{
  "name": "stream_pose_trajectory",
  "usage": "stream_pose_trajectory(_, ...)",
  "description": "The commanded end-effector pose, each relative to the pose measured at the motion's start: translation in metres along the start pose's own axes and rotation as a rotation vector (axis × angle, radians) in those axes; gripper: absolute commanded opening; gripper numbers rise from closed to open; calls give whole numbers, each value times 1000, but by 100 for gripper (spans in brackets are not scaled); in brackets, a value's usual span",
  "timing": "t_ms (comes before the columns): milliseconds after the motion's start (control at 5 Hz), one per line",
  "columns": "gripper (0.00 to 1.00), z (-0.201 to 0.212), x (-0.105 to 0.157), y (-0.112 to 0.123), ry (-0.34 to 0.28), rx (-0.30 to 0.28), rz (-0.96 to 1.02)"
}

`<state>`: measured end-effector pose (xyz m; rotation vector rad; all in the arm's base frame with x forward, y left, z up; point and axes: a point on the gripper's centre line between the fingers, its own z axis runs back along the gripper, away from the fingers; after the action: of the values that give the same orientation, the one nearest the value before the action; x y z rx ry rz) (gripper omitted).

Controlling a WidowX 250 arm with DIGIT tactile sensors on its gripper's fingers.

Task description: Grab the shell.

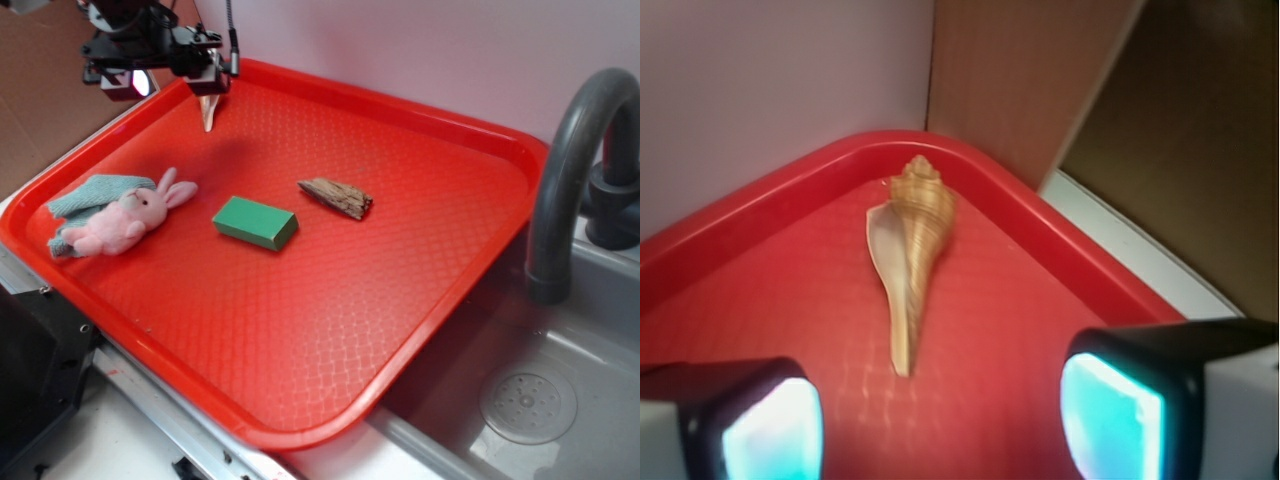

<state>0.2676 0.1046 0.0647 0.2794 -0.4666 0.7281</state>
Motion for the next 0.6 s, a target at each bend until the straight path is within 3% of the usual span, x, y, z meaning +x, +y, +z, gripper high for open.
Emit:
stream_pose_trajectory(0, 100, -28, 29, -7, -65, -13, -26)
stream_pose_trajectory(200, 100, -43, 40, -6, -57, -32, -19)
stream_pose_trajectory(400, 100, -55, 45, -4, -59, 6, -18)
